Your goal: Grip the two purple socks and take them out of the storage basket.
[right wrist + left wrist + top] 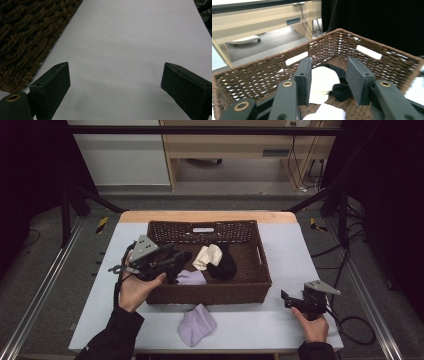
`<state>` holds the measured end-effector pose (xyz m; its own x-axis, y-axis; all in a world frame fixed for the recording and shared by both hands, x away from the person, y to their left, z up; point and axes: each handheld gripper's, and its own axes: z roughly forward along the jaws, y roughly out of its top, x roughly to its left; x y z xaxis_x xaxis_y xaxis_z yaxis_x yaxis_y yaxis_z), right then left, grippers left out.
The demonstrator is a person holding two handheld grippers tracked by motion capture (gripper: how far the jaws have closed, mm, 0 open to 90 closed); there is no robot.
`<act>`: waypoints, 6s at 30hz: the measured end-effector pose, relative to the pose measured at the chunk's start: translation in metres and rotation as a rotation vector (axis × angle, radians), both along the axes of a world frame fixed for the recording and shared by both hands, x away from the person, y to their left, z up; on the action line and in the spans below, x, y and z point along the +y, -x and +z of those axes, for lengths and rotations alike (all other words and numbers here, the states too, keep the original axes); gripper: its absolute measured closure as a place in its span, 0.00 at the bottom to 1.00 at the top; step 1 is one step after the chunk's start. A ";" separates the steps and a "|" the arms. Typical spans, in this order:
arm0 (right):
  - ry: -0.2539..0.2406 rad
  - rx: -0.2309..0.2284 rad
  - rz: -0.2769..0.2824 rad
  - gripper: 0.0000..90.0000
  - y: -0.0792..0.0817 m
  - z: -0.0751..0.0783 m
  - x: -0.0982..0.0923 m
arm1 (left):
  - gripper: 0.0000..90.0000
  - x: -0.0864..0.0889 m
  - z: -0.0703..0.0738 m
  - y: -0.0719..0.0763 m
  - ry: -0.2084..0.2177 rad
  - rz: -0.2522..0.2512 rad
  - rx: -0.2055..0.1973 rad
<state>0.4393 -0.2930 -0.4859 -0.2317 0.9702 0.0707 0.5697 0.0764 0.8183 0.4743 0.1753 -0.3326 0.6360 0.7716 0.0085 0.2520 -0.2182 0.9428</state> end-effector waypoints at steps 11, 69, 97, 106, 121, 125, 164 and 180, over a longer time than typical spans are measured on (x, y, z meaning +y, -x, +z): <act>0.000 0.002 0.002 0.10 0.000 0.000 0.000 | 0.56 -0.002 -0.013 -0.034 -0.045 0.040 0.028; 0.000 0.010 0.011 0.10 -0.002 -0.001 0.000 | 0.49 -0.026 -0.114 -0.088 -0.510 -0.086 0.488; -0.002 0.010 0.008 0.10 -0.001 0.000 0.000 | 0.92 -0.018 -0.099 -0.083 -0.338 -0.106 0.439; -0.001 0.009 0.007 0.10 -0.001 0.000 0.000 | 0.92 -0.011 -0.089 -0.078 -0.228 -0.080 0.355; -0.002 0.009 0.007 0.10 -0.001 0.000 0.000 | 0.93 0.002 -0.074 -0.067 -0.034 -0.019 0.193; -0.003 0.009 0.006 0.10 -0.001 0.000 0.000 | 0.93 0.004 -0.066 -0.064 0.025 -0.005 0.144; -0.001 0.011 0.006 0.10 -0.001 0.000 0.000 | 0.93 0.016 0.040 0.045 0.232 -0.140 -0.154; 0.000 0.009 0.004 0.10 -0.001 0.000 0.000 | 0.93 0.012 0.020 0.088 0.194 -0.232 -0.138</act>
